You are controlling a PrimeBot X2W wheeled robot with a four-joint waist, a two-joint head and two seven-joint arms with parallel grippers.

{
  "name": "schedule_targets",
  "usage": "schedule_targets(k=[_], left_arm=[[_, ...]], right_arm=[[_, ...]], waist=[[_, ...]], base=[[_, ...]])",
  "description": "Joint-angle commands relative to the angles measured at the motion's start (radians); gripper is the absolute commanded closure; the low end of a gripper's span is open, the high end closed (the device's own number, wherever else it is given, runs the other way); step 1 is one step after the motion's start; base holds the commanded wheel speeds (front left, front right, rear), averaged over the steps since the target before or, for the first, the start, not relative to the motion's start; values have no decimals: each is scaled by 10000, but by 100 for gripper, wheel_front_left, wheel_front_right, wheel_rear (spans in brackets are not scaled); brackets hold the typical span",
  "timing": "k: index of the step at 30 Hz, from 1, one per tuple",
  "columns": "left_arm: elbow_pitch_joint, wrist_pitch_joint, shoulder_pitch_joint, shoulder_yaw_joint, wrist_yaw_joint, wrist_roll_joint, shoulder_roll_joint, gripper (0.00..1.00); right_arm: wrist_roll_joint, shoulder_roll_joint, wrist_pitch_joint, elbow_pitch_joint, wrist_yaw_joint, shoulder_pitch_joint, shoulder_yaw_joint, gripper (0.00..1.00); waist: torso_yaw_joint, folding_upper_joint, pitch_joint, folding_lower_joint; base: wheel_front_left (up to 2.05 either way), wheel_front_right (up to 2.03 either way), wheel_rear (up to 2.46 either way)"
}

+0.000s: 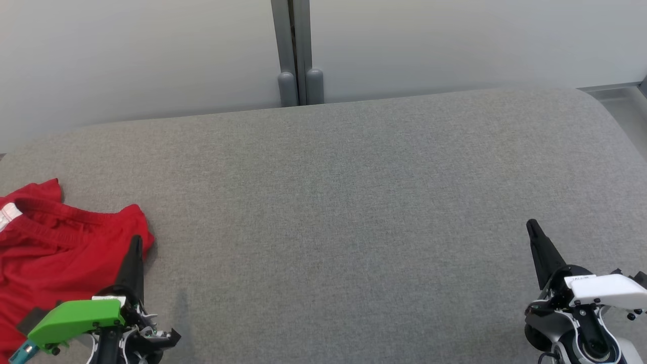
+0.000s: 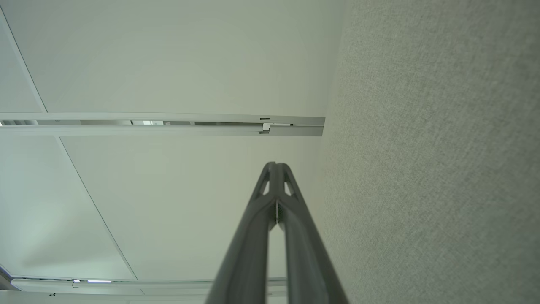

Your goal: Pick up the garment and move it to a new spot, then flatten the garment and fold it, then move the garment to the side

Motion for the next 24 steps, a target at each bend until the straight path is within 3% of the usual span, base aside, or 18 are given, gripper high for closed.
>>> schedule_targets(k=[1, 11, 24], left_arm=[[1, -2, 0, 0, 0, 1, 0, 0], [416, -354, 63, -139, 17, 654, -33, 0], [530, -955, -57, -512, 209, 3891, -18, 0]], right_arm=[[-1, -1, -1, -2, 0, -1, 0, 0], [-503, -145, -336, 197, -2, 59, 232, 0], [-3288, -404, -958, 231, -1, -165, 410, 0]], waist=[[0, 0, 0, 0], [-10, 0, 14, 0], [-36, 0, 43, 0]], base=[[0, 0, 0], [0, 0, 0], [0, 0, 0]])
